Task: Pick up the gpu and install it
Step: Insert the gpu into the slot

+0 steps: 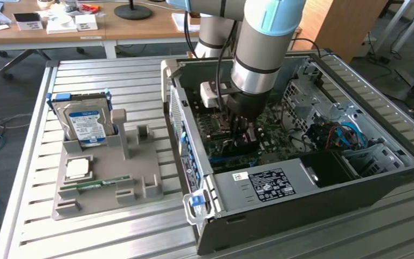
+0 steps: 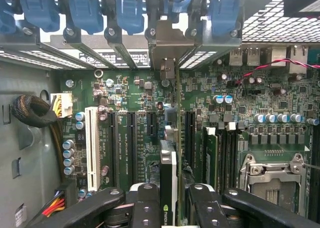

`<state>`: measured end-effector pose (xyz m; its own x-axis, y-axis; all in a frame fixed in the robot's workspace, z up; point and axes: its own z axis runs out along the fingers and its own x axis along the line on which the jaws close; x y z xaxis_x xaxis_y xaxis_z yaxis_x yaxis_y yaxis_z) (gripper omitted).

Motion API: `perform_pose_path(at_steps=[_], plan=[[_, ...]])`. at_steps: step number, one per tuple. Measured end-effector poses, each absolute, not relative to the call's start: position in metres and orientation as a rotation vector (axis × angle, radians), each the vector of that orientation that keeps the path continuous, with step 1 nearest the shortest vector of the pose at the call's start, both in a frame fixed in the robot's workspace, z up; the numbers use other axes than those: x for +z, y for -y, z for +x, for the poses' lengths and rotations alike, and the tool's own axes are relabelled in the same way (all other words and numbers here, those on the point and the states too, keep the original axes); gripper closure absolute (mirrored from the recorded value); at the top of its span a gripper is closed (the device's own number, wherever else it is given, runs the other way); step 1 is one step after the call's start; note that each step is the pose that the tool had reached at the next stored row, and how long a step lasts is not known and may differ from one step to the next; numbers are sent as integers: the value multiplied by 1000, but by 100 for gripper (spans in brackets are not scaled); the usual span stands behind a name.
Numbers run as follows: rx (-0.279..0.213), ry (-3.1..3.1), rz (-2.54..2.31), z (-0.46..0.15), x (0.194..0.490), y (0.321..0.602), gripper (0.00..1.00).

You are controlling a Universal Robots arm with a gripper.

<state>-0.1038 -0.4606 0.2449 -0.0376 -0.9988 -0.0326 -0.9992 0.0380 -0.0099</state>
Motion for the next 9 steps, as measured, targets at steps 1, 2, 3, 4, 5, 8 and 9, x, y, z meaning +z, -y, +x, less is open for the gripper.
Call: perform_pose_path(at_steps=[1,2,3,4,5,8,9], plan=[[24,-2241,-2158,-104,245,461,73],[24,-2241,-2158,-104,245,461,73],[24,-2241,-2158,-104,245,461,73],[25,-2241,-2158,-104,245,461,73],[25,-2241,-2158,-104,245,461,73],[25,-2241,-2158,-104,245,461,73],[25,-2241,-2158,-104,245,461,73]])
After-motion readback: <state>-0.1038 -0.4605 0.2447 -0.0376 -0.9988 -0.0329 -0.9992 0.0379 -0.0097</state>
